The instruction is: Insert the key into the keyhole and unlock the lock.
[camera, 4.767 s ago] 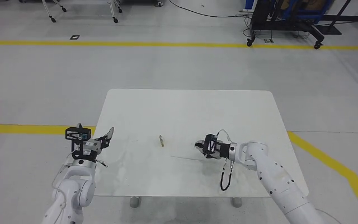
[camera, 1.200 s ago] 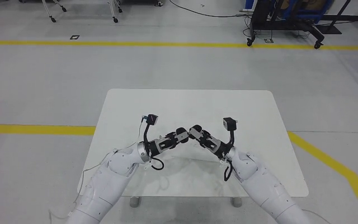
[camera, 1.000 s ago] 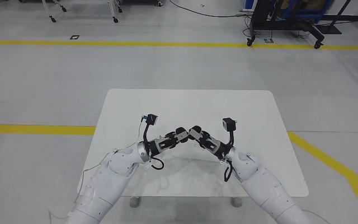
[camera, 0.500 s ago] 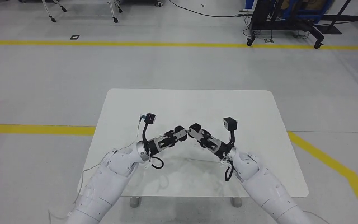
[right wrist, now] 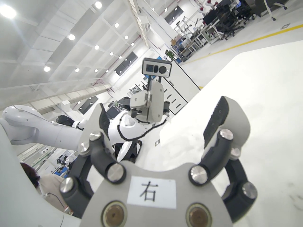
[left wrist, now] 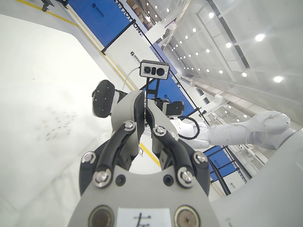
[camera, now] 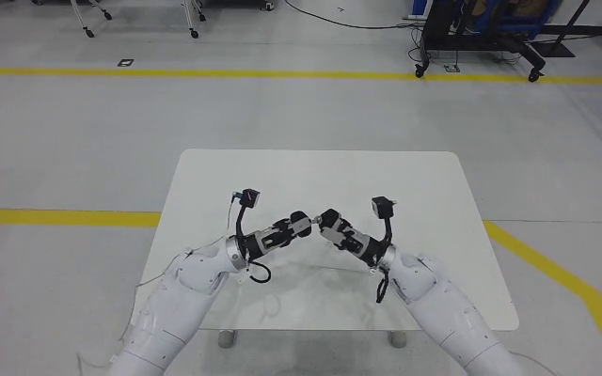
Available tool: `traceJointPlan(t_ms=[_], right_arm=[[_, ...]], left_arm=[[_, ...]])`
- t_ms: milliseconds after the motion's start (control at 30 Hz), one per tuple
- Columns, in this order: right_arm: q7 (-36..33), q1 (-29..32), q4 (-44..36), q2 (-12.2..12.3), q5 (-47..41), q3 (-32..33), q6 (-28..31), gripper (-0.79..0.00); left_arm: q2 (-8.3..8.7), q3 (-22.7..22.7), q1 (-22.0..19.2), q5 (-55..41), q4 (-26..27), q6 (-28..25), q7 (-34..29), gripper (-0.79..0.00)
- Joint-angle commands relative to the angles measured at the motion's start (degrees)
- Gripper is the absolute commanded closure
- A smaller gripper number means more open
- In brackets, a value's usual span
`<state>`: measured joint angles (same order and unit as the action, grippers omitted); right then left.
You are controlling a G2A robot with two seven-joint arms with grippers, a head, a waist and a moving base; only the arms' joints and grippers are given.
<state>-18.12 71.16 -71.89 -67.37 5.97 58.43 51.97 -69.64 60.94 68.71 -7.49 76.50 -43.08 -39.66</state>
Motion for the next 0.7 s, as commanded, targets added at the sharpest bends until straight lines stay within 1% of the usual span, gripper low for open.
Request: traceJointPlan(t_ms=[0, 67, 200, 233, 300, 333, 500, 567, 667], right_arm=[[-6.39, -1.15, 0.24, 0.84, 0.76, 1.37, 1.27, -0.785], [-11.91, -1.85, -0.52, 1.83, 1.36, 2.99, 2.31, -0.785], [-20.89, -1.32, -3.66, 3.7, -1.87, 5.72, 3.65, -0.785], [-22.53, -1.13, -4.39, 4.11, -2.33, 6.42, 3.07, -0.708], [-24.95, -0.43, -6.25, 4.71, -3.27, 7.18, 2.3, -0.474], [-26.11, -0.06, -7.13, 4.95, -3.63, 7.27, 2.09, -0.413], [-29.61, 1.04, -9.64, 5.7, -4.71, 7.02, 1.1, -0.302], [-30.18, 1.21, -10.02, 5.87, -5.21, 6.77, 1.03, -0.292], [-30.84, 1.26, -10.4, 6.08, -5.98, 6.35, 1.11, -0.237]], left_arm=[[0.2, 0.42, 0.04, -0.41, 0.1, -1.32, -0.9, 0.0], [0.46, 0.83, 0.07, -0.55, 0.19, -2.26, -2.32, 0.0], [1.03, 0.95, -0.01, 3.33, 0.88, -4.65, -5.67, 0.0], [1.08, 0.7, 0.19, 3.82, 1.24, -5.45, -6.03, 0.0], [1.19, 0.29, 0.48, 4.6, 1.79, -6.51, -6.49, 0.0], [1.21, 0.06, 0.62, 4.52, 2.04, -6.77, -6.42, 0.0], [1.42, -0.67, 0.65, 5.15, 2.54, -7.06, -6.74, 0.0], [1.51, -0.87, 0.59, 5.66, 2.54, -6.92, -6.82, 0.0], [1.65, -1.35, 0.26, 6.93, 2.28, -6.42, -7.35, 0.0]])
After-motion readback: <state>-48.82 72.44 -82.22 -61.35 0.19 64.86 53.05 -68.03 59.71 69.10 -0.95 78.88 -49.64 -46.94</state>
